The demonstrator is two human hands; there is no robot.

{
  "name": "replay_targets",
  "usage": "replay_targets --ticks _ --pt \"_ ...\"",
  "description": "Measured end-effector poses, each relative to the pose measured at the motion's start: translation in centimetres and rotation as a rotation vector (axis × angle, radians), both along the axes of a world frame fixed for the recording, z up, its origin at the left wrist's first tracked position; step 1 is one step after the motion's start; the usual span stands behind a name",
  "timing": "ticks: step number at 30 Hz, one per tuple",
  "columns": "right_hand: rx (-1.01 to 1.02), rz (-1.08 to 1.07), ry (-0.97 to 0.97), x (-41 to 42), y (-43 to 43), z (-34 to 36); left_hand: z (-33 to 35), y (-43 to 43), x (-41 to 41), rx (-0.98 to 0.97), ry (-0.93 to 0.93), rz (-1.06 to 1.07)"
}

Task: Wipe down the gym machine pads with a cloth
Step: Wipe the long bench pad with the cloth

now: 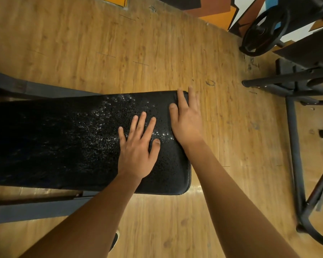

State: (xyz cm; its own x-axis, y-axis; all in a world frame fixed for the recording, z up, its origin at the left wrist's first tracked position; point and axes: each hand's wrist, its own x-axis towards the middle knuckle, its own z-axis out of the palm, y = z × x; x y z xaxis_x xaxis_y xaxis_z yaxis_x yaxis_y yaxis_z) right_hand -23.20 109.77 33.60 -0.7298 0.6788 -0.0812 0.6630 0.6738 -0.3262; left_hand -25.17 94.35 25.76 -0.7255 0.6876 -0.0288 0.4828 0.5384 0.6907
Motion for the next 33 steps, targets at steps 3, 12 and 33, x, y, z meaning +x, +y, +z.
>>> replay_targets --ticks 3,12,33 --pt "-0.044 -0.017 -0.011 2.8 -2.1 0.4 0.0 0.0 0.0 0.016 -0.015 -0.002" --pt "-0.069 0.01 -0.056 0.0 0.6 0.3 -0.3 0.0 0.0 0.027 -0.001 0.014" --pt "-0.064 -0.047 -0.054 4.6 -3.5 0.4 -0.2 -0.1 -0.1 0.009 -0.009 -0.012"
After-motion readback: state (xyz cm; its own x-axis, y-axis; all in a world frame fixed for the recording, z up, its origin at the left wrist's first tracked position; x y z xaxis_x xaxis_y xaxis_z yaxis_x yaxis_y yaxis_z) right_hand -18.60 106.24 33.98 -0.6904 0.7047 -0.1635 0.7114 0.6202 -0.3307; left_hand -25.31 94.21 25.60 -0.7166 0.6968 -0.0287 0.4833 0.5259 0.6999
